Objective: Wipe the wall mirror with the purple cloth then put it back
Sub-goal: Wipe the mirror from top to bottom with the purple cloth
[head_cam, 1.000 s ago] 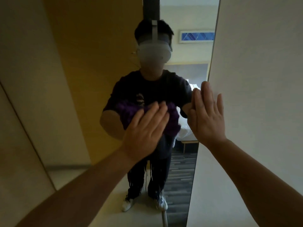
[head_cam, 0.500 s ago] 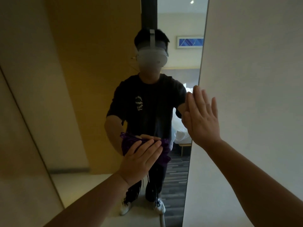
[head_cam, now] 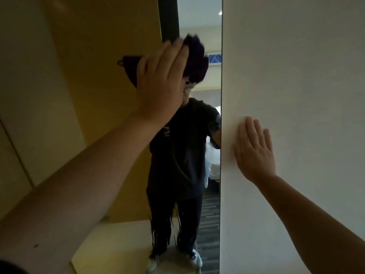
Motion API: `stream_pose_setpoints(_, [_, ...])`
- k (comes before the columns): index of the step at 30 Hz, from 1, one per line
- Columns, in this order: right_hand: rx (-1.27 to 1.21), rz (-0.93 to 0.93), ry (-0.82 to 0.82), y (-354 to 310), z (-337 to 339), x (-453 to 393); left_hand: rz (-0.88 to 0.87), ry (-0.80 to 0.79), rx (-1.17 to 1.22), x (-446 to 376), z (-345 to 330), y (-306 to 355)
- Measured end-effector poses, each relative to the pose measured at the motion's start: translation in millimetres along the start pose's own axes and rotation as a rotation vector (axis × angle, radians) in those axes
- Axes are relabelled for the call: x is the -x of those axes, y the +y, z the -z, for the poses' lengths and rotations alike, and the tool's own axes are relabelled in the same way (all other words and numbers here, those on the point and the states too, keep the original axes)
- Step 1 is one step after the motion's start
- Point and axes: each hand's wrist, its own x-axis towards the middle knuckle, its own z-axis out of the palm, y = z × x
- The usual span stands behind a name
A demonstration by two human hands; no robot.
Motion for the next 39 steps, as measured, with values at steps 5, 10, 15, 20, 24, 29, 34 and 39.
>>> stream_pose_setpoints(5, [-0.005, 0.03, 0.108, 3, -13, 0, -0.022, -0.139, -0.034, -2, -17, 21])
stream_pose_setpoints(10, [-0.03, 0.037, 0.229, 6, -27, -3, -0.177, -0.163, -0.062, 98, -26, 51])
stream_pose_setpoints(15, [-0.054, 0.063, 0.29, 6, -31, -3, -0.285, -0.185, -0.003, 188, -30, 86])
stream_pose_setpoints(20, [-0.044, 0.058, 0.246, 7, -27, -2, -0.454, -0.367, -0.044, 279, -24, 103])
stream_pose_setpoints(24, [-0.024, 0.043, 0.189, 6, -18, -1, -0.438, -0.393, 0.003, 287, -21, 106])
stream_pose_setpoints(29, [-0.02, 0.026, 0.095, 3, -4, 2, -0.416, -0.479, 0.184, 263, -2, 98])
stream_pose_setpoints(34, [-0.097, -0.041, 0.0, -10, 8, 21, -0.244, -0.464, 0.28, 249, 34, 79])
stream_pose_setpoints(39, [-0.15, -0.075, -0.02, -52, 7, 61, -0.146, -0.425, 0.274, 266, 77, 33])
